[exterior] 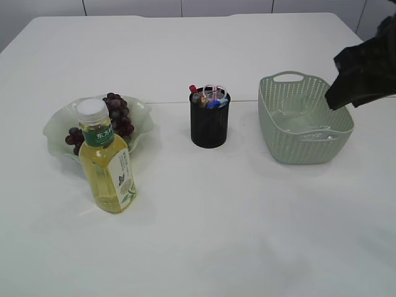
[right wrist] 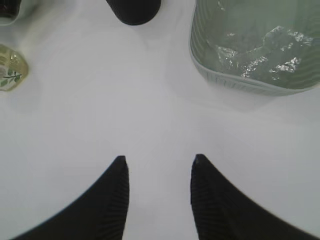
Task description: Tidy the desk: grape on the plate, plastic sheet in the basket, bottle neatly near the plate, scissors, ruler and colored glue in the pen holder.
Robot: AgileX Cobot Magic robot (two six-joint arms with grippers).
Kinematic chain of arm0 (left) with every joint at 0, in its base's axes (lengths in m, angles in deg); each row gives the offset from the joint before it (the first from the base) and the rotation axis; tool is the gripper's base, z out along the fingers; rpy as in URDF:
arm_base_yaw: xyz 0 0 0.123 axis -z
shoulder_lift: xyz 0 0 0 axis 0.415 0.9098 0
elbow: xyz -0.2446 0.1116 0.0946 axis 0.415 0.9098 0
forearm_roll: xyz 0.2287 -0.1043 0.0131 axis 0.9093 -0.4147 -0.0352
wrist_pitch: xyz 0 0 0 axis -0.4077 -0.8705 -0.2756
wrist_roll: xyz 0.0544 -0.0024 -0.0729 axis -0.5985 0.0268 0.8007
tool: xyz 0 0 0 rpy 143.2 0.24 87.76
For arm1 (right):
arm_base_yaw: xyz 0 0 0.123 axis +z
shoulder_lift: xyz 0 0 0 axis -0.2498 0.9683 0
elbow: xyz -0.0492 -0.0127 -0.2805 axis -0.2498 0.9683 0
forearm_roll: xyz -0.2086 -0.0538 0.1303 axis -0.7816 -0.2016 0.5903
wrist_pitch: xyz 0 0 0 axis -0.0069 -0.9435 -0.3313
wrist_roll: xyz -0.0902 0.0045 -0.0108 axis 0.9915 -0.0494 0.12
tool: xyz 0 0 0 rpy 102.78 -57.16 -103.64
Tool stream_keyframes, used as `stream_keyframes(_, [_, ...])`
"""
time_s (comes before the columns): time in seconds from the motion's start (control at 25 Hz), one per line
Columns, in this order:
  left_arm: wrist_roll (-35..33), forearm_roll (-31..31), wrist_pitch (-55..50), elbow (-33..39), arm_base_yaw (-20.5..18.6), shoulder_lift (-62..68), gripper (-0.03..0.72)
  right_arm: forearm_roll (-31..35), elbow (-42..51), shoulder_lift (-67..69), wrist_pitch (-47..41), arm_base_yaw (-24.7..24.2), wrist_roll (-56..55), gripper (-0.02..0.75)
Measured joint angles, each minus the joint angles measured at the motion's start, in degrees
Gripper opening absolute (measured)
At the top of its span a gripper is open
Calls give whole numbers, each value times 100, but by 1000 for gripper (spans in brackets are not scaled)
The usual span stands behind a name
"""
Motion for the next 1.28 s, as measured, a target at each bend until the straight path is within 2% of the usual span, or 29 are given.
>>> stream_keyframes(0.2, [148, 306, -703, 0, 0, -1215, 486, -26, 330, -881, 64, 0, -109, 304])
stream_keyframes(0.64, [161, 361, -850, 0, 0, -3250, 486, -37, 1671, -3390, 40, 0, -633, 304])
stream_keyframes(0.92, [161, 315, -877, -8, 0, -3867, 486, -72, 2368, -5252, -322, 0, -684, 305])
stream_keyframes(1.28, [170, 217, -894, 200, 0, -4340, 486, -557, 2875, -7282, -1036, 0, -765, 304])
